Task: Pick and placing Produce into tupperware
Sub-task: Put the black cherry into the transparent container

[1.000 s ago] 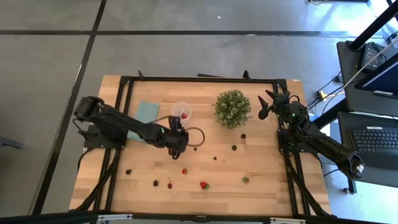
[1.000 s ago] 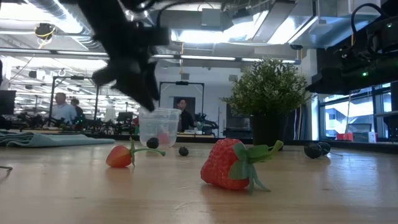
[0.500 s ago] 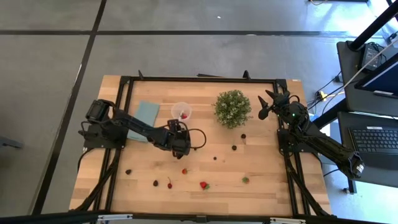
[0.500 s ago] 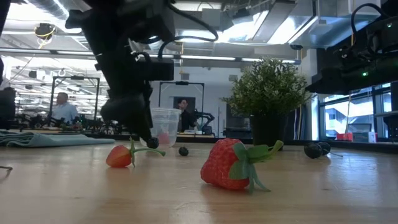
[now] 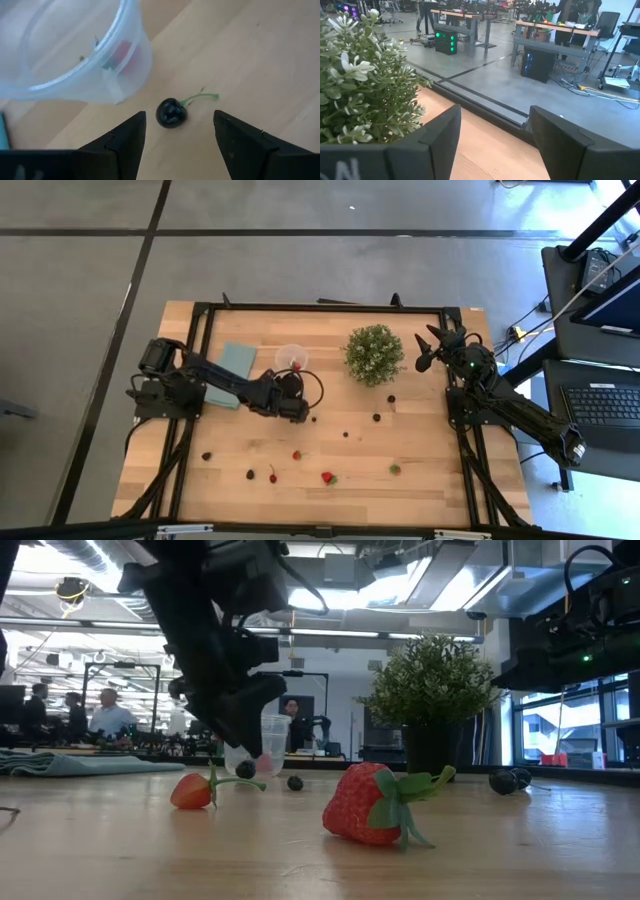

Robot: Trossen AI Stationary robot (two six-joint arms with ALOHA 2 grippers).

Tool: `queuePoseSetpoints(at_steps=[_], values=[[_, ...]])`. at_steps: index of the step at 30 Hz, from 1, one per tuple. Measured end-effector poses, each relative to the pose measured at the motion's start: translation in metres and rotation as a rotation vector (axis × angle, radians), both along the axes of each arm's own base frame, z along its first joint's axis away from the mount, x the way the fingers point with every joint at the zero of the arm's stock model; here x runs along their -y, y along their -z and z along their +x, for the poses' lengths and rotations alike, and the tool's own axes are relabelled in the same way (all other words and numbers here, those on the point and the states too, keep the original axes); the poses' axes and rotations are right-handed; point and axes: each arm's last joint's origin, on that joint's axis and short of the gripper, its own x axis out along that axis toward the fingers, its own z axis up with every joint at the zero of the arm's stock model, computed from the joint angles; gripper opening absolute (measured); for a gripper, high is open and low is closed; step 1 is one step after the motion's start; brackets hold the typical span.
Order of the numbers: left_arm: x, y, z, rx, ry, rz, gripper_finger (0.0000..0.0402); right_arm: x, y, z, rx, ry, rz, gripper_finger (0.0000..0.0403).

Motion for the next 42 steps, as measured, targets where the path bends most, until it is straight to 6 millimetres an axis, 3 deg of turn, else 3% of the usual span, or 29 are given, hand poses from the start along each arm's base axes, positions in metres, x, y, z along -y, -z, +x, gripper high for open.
queuePoseSetpoints(at_steps=[10,20,30,42], values=[[0.004,0.010,-0.011,0.087,-0.148,0.001,0.0219,0.000,0.000,0.000,0.000,0.000,0.000,0.0239],[0.006,0.010,-0.007,0.126,-0.149,-0.049,0.0221,0.000,0.000,0.000,-0.001,0.000,-0.001,0.0239],[0.006,0.010,-0.007,0.226,-0.285,-0.095,0.0221,0.000,0.000,0.000,-0.001,0.000,-0.001,0.0239],[0.004,0.021,-0.014,0.287,-0.347,-0.091,0.0221,0.000,0.000,0.000,0.147,0.014,0.113,0.0239]])
